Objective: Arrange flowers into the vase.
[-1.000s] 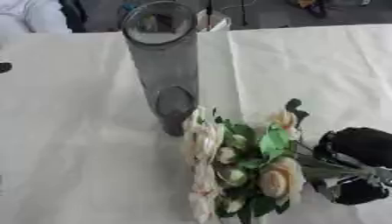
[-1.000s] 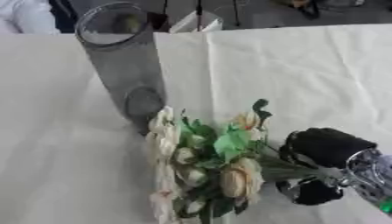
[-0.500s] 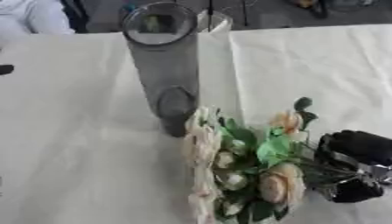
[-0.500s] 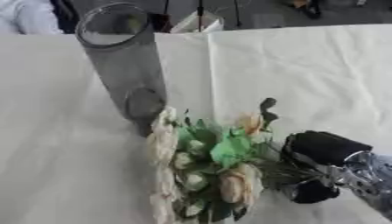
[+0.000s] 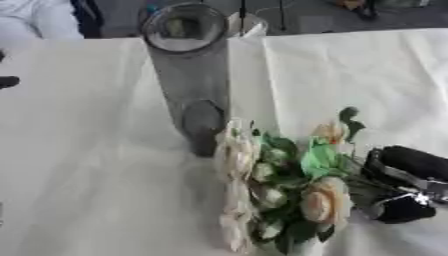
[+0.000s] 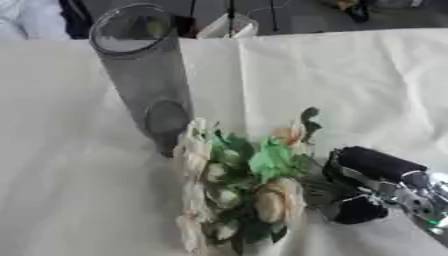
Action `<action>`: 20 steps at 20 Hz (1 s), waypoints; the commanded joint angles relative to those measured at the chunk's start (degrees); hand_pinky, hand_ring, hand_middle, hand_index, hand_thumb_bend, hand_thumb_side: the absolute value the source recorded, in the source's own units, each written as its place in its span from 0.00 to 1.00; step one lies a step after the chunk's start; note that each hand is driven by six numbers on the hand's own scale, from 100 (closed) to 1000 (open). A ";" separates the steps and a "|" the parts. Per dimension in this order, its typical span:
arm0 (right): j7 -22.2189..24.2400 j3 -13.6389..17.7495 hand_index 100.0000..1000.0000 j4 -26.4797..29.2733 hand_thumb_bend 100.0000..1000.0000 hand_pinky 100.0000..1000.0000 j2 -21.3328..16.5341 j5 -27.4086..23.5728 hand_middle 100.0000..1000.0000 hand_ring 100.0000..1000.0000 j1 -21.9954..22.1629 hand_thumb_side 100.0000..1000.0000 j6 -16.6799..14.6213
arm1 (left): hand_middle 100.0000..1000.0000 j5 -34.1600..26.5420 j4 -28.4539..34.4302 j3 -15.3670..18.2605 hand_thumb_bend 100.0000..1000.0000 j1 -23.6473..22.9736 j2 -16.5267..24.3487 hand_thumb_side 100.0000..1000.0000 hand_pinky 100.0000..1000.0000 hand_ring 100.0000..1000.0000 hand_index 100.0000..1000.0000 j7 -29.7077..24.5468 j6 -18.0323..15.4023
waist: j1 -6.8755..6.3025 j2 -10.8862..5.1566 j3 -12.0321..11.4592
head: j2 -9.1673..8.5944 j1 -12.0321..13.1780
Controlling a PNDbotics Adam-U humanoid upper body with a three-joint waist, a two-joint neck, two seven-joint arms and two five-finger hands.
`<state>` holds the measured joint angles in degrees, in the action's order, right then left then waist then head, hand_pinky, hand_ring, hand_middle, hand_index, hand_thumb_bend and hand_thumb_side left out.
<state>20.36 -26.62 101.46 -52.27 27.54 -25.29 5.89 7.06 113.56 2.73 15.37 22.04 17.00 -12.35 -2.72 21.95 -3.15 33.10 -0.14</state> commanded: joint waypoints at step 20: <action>-3.48 6.38 0.00 9.24 0.00 0.00 -6.03 1.12 0.00 0.00 1.46 0.66 -2.58 | 0.77 0.56 1.03 0.39 0.00 0.47 1.12 1.00 0.67 0.81 0.86 -0.32 0.04 | -0.47 -0.69 0.83 | -0.79 1.32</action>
<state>16.95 -21.58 108.80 -56.00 28.17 -23.49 2.92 7.35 113.56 2.72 15.38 22.04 16.82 -12.22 -2.81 21.95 -2.38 32.69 0.97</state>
